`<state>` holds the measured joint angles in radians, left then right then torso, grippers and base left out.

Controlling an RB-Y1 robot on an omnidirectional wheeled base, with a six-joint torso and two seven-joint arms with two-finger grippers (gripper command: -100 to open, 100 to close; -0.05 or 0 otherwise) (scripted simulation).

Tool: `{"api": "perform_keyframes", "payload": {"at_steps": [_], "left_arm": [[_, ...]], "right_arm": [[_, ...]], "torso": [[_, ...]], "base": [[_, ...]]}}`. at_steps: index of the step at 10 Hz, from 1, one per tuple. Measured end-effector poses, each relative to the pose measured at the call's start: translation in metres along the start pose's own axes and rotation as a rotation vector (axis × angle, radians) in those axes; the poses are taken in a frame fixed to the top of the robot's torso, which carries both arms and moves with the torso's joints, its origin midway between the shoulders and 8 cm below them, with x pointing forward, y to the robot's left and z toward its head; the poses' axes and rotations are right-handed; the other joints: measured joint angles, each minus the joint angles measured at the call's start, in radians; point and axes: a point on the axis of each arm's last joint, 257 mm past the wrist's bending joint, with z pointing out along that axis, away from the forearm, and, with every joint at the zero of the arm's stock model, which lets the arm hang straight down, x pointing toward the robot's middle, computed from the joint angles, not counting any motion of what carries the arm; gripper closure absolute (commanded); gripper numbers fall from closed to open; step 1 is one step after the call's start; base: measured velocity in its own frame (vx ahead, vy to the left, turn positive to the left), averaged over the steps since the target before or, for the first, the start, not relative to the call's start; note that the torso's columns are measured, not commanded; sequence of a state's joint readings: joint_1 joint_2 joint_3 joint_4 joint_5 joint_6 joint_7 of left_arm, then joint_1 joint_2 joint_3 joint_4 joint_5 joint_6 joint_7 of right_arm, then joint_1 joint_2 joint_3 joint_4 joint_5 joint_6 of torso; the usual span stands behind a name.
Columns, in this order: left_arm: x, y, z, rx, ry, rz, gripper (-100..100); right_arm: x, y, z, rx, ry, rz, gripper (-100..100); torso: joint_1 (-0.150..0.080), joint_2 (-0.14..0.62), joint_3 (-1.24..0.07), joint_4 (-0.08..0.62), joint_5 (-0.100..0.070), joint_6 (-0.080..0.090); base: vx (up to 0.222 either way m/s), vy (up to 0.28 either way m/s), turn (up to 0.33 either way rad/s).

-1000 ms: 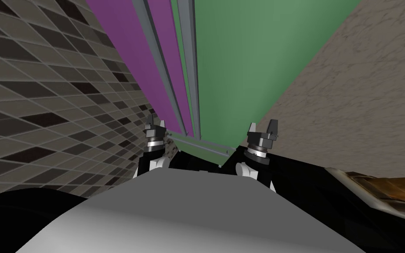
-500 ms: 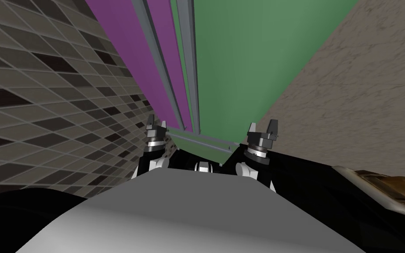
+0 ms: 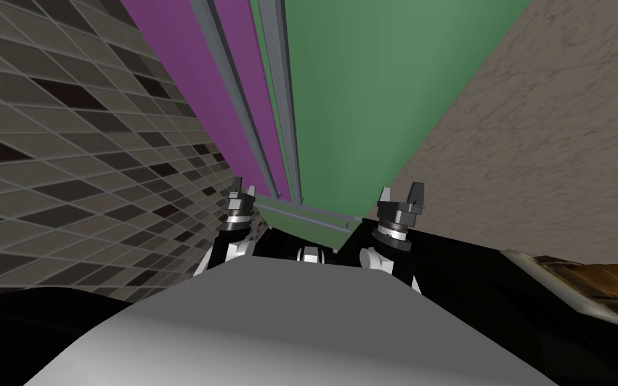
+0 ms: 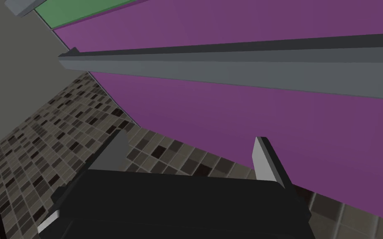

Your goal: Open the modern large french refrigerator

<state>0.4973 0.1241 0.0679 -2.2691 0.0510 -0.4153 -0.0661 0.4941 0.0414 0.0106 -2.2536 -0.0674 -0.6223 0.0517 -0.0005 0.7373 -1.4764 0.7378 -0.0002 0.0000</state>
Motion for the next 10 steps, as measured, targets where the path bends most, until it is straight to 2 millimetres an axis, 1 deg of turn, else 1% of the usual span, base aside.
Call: {"api": "perform_keyframes", "payload": {"at_steps": [2, 7, 10], "left_arm": [[0.000, 0.012, -0.001, -0.006, 0.021, 0.046, -100], [-0.009, 0.045, -0.006, -0.023, 0.042, 0.152, -100], [-0.022, 0.068, -0.010, -0.035, 0.044, 0.230, -100]], "right_arm": [[0.000, 0.000, 0.000, 0.000, 0.000, 0.000, 0], [0.000, 0.000, 0.000, 0.000, 0.000, 0.000, 0], [0.000, 0.000, 0.000, 0.000, 0.000, 0.000, 0]], "torso": [[0.000, 0.001, 0.001, 0.000, 0.000, 0.000], [0.001, 0.000, 0.000, 0.000, 0.000, 0.000], [0.000, 0.001, 0.000, 0.000, 0.000, 0.000]], "base": [[0.001, -0.059, -0.039], [0.011, -0.054, -0.035], [0.010, -0.066, -0.036]]}}
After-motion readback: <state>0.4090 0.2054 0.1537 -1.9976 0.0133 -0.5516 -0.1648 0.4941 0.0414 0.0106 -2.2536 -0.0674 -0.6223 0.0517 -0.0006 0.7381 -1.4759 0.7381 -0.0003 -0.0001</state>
